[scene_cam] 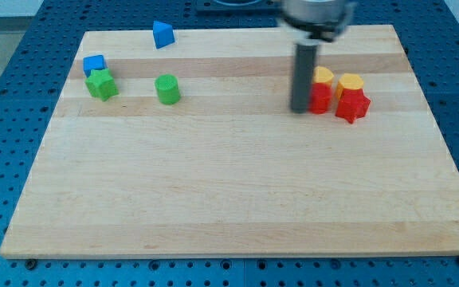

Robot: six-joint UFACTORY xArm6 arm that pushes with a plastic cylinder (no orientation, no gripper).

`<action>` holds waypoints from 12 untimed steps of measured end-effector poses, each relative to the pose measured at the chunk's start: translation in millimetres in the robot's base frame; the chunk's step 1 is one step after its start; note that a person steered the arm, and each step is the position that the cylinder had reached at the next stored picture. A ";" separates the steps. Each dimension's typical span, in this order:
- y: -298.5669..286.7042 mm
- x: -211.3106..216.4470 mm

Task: Push the blue triangle towards the green star

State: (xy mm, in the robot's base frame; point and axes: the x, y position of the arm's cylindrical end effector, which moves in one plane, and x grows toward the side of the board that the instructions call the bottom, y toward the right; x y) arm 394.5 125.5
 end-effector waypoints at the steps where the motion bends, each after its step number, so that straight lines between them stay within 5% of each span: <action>1: -30.1 0.5; 5: -245.6 37.1; 7: -244.1 33.2; 9: -63.2 -58.2; 10: -90.6 -155.9; 12: -206.3 -202.5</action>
State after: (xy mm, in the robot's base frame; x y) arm 192.1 -80.8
